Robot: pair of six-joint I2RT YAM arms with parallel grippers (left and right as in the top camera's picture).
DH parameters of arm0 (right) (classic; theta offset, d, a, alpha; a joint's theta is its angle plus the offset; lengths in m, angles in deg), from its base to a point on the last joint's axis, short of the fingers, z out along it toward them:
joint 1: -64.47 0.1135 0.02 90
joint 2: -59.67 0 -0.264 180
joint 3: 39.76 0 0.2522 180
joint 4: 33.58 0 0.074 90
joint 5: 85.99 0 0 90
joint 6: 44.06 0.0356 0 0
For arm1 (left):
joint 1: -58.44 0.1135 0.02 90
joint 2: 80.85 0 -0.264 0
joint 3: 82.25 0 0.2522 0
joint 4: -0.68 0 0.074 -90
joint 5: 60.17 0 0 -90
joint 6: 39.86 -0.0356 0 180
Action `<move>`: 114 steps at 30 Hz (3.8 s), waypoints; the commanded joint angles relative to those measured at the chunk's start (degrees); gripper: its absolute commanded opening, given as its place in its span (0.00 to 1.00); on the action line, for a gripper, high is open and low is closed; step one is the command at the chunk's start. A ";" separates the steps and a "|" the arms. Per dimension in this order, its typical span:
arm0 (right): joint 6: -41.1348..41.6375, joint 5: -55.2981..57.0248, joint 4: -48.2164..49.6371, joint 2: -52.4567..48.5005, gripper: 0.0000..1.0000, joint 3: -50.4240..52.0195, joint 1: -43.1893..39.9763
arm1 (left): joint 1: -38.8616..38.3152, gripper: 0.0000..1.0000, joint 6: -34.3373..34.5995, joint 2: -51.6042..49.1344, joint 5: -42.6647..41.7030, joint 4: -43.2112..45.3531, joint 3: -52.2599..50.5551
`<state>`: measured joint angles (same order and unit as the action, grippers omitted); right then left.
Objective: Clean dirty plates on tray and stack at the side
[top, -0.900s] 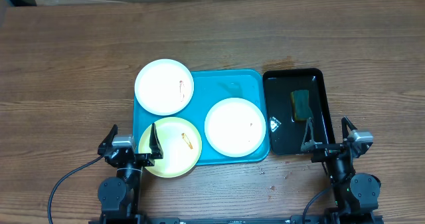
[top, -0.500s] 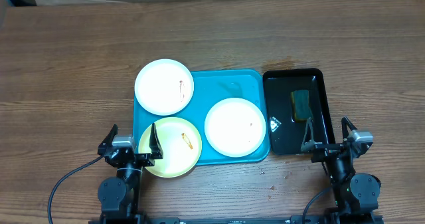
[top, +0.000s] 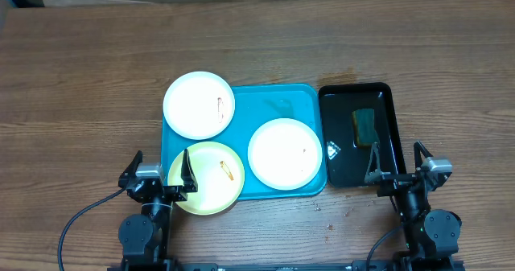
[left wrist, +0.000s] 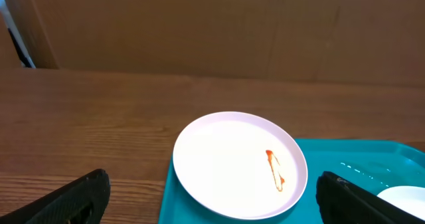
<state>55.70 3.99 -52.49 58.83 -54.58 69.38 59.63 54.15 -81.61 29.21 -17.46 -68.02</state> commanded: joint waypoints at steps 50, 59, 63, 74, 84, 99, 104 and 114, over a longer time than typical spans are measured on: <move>-2.25 -10.64 -68.78 -82.73 0.78 -84.67 -0.09 | -0.15 1.00 -1.27 0.44 -0.28 -0.07 -0.20; -2.27 -6.32 -59.45 -94.25 0.87 -75.49 -0.04 | -0.15 1.00 -1.27 0.44 -0.28 -0.09 -0.20; -2.29 -3.87 -52.68 -96.35 0.83 -69.81 -0.04 | -0.15 1.00 -1.27 0.44 -0.28 -0.09 -0.20; -2.32 -3.63 -35.10 -97.24 0.75 -56.87 -0.04 | -0.15 1.00 -1.27 0.44 -0.28 -0.09 -0.20; -2.54 -3.65 -33.75 -97.20 0.10 -55.84 -0.07 | -0.15 1.00 -1.27 0.44 -0.28 -0.09 -0.20; -2.27 -3.67 -28.48 -97.24 0.57 -55.69 -0.04 | -0.15 1.00 -1.27 0.44 -0.28 -0.09 -0.20; -2.27 -3.72 -28.46 -97.24 0.04 -55.01 -0.07 | -0.15 1.00 -1.27 0.44 -0.28 -0.07 -0.20; -2.27 -4.09 -28.52 -97.24 0.68 -55.01 -0.07 | -0.15 1.00 -1.27 0.44 -0.28 -0.07 -0.20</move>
<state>53.40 -0.03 -81.36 -38.28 -110.07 69.38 59.63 54.15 -81.61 29.21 -17.48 -68.02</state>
